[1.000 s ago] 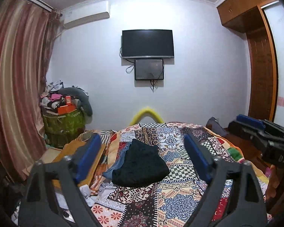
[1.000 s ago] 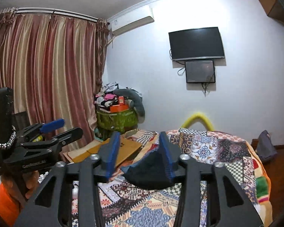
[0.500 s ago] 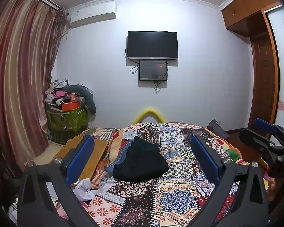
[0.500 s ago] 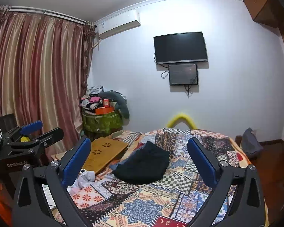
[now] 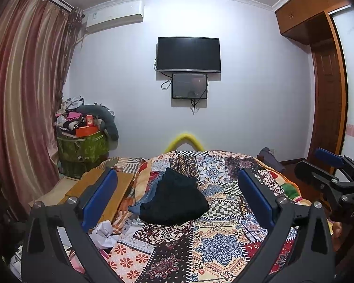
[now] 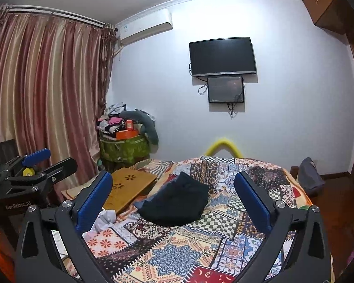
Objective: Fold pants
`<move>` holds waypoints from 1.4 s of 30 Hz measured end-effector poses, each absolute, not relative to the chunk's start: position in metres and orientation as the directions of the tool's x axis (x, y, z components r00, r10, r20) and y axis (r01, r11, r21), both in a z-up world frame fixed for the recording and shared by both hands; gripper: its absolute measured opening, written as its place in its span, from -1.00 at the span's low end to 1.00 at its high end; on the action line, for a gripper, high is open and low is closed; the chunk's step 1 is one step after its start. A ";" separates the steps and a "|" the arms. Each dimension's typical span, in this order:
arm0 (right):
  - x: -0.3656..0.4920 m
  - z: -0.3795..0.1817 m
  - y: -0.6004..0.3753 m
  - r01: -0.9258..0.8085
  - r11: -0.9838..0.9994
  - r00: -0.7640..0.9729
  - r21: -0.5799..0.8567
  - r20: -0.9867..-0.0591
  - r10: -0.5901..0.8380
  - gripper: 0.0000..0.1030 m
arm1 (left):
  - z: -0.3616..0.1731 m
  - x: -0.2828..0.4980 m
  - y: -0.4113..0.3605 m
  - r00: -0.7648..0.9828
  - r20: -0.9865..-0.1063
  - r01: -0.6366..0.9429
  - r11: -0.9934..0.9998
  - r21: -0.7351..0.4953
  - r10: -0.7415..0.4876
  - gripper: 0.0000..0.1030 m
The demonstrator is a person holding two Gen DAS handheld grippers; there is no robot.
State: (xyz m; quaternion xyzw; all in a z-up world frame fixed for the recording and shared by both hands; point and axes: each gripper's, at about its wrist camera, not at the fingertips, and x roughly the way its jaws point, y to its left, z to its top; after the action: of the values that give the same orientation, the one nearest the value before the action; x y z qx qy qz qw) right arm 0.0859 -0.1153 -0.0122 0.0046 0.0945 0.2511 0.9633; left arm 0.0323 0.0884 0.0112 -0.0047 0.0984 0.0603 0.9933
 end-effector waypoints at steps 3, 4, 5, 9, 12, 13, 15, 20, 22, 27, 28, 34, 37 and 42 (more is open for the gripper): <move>0.085 -0.012 -0.116 -0.481 0.875 0.857 0.055 -0.181 0.483 0.99 | 0.010 0.034 0.088 0.973 -0.201 -0.118 0.993 0.002 0.116 1.00; 0.085 -0.012 -0.116 -0.480 0.876 0.857 0.056 -0.182 0.481 0.99 | 0.009 0.035 0.088 0.973 -0.201 -0.118 0.993 0.002 0.116 1.00; 0.085 -0.012 -0.116 -0.480 0.876 0.857 0.057 -0.184 0.481 0.99 | 0.009 0.035 0.088 0.973 -0.201 -0.116 0.993 0.001 0.114 0.99; 0.084 -0.012 -0.116 -0.478 0.876 0.856 0.060 -0.191 0.480 0.99 | 0.009 0.037 0.088 0.973 -0.204 -0.111 0.994 -0.002 0.109 1.00; 0.084 -0.011 -0.116 -0.477 0.876 0.856 0.065 -0.193 0.480 0.99 | 0.010 0.037 0.091 0.973 -0.205 -0.109 0.994 -0.003 0.106 1.00; 0.083 -0.011 -0.116 -0.478 0.876 0.855 0.068 -0.194 0.481 0.99 | 0.010 0.038 0.091 0.973 -0.205 -0.109 0.994 -0.004 0.106 1.00; 0.083 -0.011 -0.116 -0.478 0.875 0.853 0.071 -0.198 0.482 0.99 | 0.010 0.038 0.091 0.973 -0.206 -0.108 0.994 -0.004 0.105 1.00; 0.083 -0.011 -0.116 -0.477 0.876 0.852 0.076 -0.202 0.482 0.99 | 0.007 0.039 0.091 0.972 -0.211 -0.102 0.995 -0.007 0.099 1.00; 0.083 -0.010 -0.117 -0.476 0.876 0.853 0.077 -0.200 0.482 0.99 | 0.006 0.039 0.091 0.972 -0.213 -0.101 0.995 -0.007 0.098 1.00; 0.082 -0.010 -0.118 -0.473 0.878 0.855 0.081 -0.199 0.479 0.99 | 0.004 0.040 0.093 0.972 -0.224 -0.082 0.996 -0.016 0.077 1.00; 0.082 -0.010 -0.118 -0.472 0.878 0.855 0.082 -0.199 0.478 0.99 | 0.003 0.039 0.093 0.972 -0.222 -0.080 0.997 -0.016 0.075 1.00; 0.080 -0.010 -0.119 -0.468 0.880 0.859 0.080 -0.194 0.475 0.99 | 0.002 0.041 0.091 0.972 -0.229 -0.063 0.998 -0.017 0.058 1.00; 0.080 -0.009 -0.120 -0.467 0.880 0.859 0.083 -0.192 0.474 0.99 | 0.001 0.041 0.091 0.972 -0.230 -0.064 0.998 -0.016 0.058 1.00; 0.081 -0.008 -0.122 -0.468 0.880 0.859 0.087 -0.192 0.475 0.99 | 0.000 0.041 0.091 0.970 -0.238 -0.048 0.999 -0.026 0.040 1.00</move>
State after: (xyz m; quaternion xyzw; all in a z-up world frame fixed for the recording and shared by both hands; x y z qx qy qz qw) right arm 0.0807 -0.1218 -0.0082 0.0185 0.1041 0.2446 0.9638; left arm 0.0410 0.0914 0.0001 -0.0160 0.1198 0.0222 0.9924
